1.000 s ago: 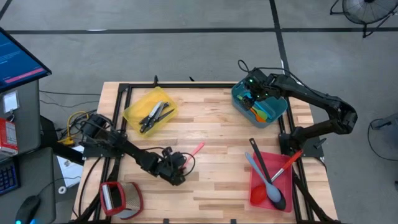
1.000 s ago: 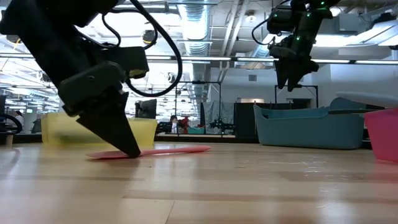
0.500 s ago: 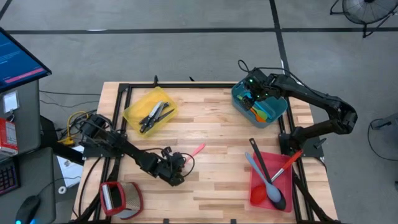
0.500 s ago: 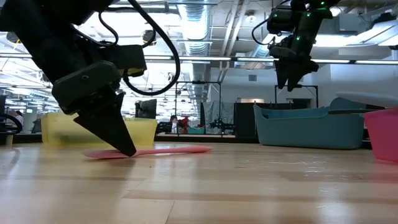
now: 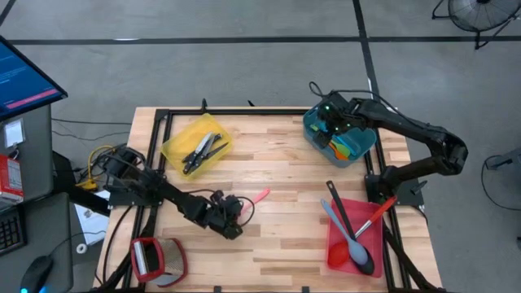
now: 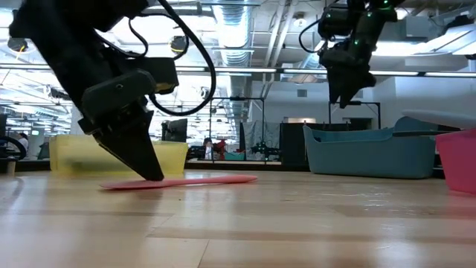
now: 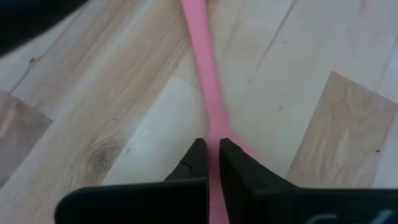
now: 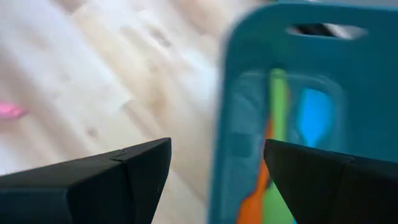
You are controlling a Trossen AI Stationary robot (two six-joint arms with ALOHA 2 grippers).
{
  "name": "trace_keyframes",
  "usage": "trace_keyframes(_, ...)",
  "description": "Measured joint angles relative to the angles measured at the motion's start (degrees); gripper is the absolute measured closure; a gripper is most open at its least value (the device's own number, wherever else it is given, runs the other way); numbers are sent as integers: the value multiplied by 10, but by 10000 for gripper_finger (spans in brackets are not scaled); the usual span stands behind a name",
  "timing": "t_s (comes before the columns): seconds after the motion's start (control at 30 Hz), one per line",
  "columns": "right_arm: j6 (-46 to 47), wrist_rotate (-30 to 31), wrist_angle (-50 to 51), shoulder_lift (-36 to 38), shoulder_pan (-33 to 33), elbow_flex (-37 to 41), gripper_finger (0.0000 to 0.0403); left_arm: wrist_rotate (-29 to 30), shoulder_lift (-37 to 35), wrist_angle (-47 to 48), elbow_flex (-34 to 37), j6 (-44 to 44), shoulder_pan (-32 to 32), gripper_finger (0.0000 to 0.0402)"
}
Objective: Pick & Place Kitchen Items
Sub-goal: Put the pink spatula into the green bin
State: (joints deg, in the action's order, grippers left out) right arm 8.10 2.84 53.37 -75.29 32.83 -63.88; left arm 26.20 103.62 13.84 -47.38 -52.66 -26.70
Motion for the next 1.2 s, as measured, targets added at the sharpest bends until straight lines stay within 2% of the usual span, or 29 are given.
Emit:
trace_keyframes(0.1, -32, -48, -15, 0, -26, 0, 149, -25, -17, 3, 2, 31, 17, 398)
trace_keyframes(0.23, -71, -107, -73, 0, -82, 0, 149, -28, -31, 4, 3, 82, 39, 398)
trace_keyframes(0.4, -127, -115, -183, 1, -158, 19, 149, -21, -60, 23, 7, 122, 58, 399)
trace_keyframes(0.57, -156, -136, -331, -2, -210, 58, 149, 2, -137, 42, 5, 135, 56, 401)
trace_keyframes(0.67, -158, -137, -396, -13, -231, 78, 149, -6, -182, 56, 6, 134, 56, 401)
trace_keyframes(0.77, -173, -135, -447, -43, -250, 75, 149, -21, -222, 73, 5, 134, 54, 398)
trace_keyframes(0.97, -192, -138, -478, -128, -286, 78, 149, -22, -267, 82, 4, 126, 49, 389)
trace_keyframes(1.2, -201, -197, -597, -240, -306, 77, 149, -22, -302, 84, 4, 117, 45, 385)
